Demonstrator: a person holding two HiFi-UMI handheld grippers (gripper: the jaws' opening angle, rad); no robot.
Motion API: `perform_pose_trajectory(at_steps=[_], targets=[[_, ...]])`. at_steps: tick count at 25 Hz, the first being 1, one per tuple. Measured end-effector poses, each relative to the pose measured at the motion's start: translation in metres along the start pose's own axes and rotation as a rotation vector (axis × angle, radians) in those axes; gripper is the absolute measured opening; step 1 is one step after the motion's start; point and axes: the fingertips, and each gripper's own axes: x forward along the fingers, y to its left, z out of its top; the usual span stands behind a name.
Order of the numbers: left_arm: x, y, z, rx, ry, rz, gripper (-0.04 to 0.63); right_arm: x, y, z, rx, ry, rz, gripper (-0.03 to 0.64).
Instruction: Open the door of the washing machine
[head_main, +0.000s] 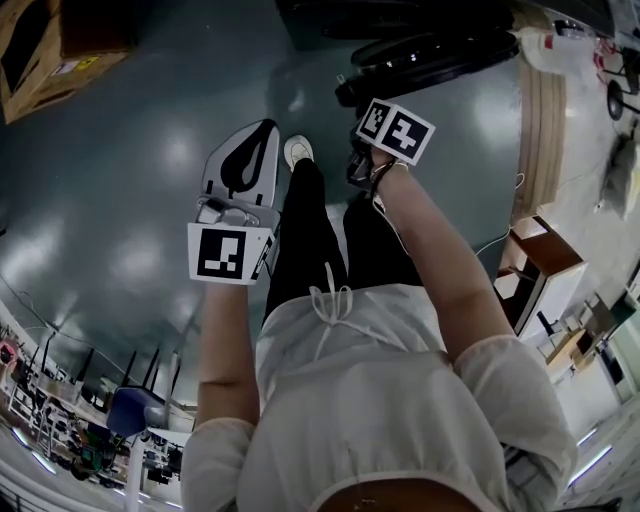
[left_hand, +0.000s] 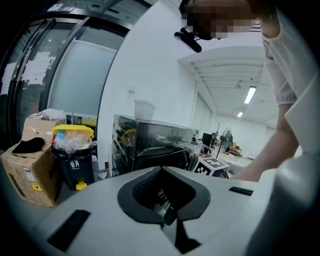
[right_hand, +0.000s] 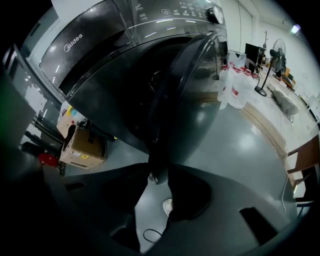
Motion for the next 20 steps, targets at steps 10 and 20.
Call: perform_pose_trajectory(at_steps=[10, 20], targets=[[-0.014, -0.092, -0.044, 0.057, 0.099, -0.057, 0.021, -0.032, -0.066, -0.043, -0.107, 0.007, 0.042, 0.121], [-0.021, -0.161, -0.059, 0.121, 0.094, -0.029, 0.021, -0.061, -0.146, -0.068, -0.112, 0.014, 0.068, 0.104]])
